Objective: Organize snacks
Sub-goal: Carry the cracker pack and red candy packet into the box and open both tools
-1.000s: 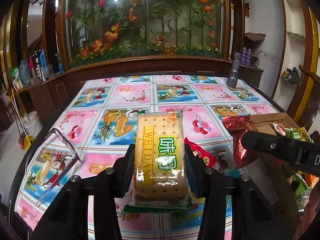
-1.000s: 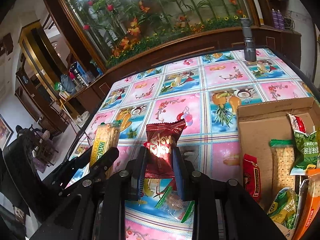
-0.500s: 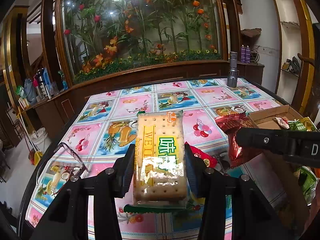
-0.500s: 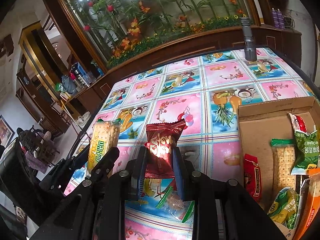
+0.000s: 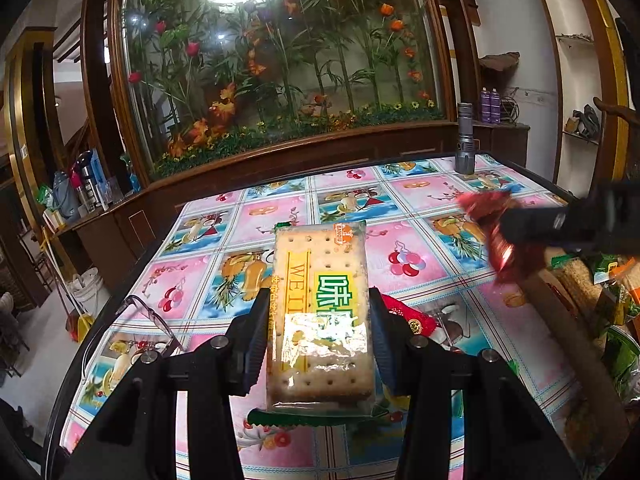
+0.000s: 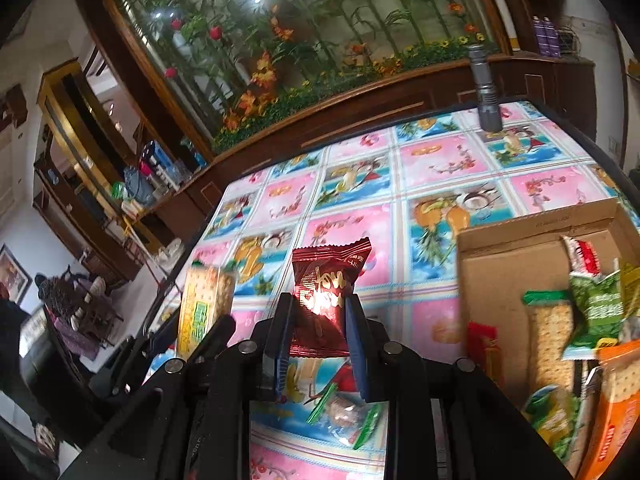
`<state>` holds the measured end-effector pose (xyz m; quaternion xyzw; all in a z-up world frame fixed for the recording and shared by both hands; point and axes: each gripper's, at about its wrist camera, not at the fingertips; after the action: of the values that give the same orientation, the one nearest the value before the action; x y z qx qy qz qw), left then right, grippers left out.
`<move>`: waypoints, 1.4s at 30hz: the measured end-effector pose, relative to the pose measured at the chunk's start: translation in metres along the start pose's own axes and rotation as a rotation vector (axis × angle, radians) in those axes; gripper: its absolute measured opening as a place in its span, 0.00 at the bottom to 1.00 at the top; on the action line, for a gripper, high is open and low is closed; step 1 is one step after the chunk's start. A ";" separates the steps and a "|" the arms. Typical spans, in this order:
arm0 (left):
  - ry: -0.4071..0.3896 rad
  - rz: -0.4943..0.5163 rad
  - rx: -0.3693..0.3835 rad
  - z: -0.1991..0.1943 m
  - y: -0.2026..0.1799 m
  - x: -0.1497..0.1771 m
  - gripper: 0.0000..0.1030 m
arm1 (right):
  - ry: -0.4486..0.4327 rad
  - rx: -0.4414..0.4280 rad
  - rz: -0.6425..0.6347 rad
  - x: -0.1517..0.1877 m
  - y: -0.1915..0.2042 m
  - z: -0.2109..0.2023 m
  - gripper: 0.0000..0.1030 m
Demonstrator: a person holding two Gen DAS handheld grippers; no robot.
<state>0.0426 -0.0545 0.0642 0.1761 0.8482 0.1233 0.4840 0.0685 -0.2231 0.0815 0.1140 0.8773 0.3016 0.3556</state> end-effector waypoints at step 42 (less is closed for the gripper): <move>0.105 -0.056 0.626 0.022 -0.161 -0.075 0.43 | -0.070 0.191 0.259 -0.065 -0.154 -0.067 0.27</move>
<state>0.0680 -0.2316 0.0507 0.2865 0.8734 -0.1481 0.3649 0.0716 -0.4016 0.0615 0.2697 0.8669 0.2560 0.3319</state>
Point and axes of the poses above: each gripper's, at about its wrist camera, not at the fingertips, and z roughly the way its jaws point, y to its left, x to its underside, and after that the axes turned 14 degrees about z, right-handed
